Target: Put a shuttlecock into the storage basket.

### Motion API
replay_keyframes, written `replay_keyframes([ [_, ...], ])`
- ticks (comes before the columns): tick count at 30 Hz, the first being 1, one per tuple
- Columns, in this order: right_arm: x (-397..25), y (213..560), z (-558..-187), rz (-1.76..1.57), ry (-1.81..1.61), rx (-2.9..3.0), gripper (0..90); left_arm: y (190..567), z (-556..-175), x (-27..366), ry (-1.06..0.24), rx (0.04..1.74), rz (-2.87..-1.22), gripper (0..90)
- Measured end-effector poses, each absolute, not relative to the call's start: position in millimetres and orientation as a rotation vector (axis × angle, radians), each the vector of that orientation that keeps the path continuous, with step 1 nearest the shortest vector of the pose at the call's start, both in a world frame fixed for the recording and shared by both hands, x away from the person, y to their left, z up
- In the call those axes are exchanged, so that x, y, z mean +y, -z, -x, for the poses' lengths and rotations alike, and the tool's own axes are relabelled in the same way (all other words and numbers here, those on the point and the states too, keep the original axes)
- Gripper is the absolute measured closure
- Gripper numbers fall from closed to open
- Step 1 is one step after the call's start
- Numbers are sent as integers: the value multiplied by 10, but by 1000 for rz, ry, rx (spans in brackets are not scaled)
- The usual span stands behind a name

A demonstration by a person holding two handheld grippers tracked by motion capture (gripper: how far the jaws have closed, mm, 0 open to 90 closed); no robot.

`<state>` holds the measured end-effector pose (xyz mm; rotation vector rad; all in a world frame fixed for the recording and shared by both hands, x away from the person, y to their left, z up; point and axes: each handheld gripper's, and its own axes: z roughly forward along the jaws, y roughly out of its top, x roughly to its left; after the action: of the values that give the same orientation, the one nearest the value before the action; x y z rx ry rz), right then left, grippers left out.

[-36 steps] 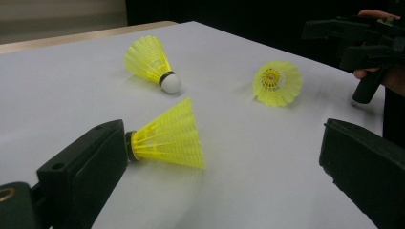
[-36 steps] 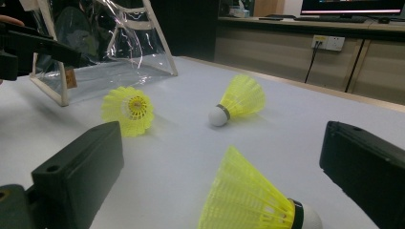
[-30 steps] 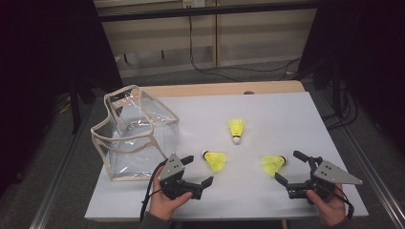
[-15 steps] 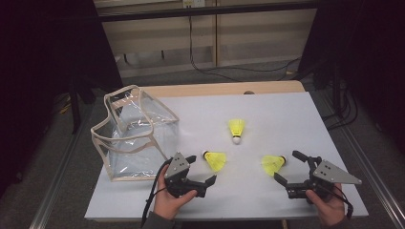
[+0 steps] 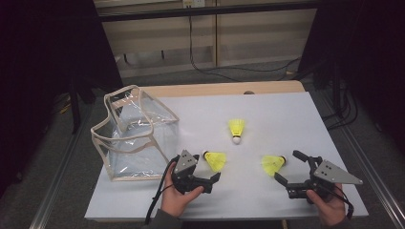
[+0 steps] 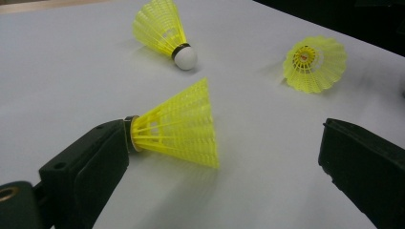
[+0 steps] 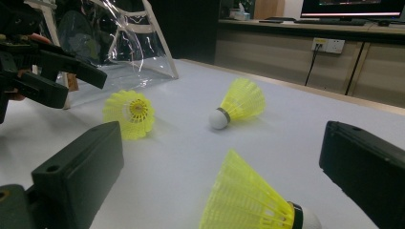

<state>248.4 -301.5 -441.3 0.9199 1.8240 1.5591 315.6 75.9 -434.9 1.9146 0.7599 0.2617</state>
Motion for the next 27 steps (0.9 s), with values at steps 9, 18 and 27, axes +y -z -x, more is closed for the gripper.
replay_keyframes([
  [9,-3021,4408,-2481,-918,-1559,1818,9,4403,-3231,692,-299,830,-1941,35],
  [18,-3030,4405,-2479,-922,-1560,1813,9,4452,-3263,610,-316,873,-1960,44],
  [27,-3034,4400,-2481,-920,-1561,1813,9,4477,-3302,542,-344,915,-1991,51],
])
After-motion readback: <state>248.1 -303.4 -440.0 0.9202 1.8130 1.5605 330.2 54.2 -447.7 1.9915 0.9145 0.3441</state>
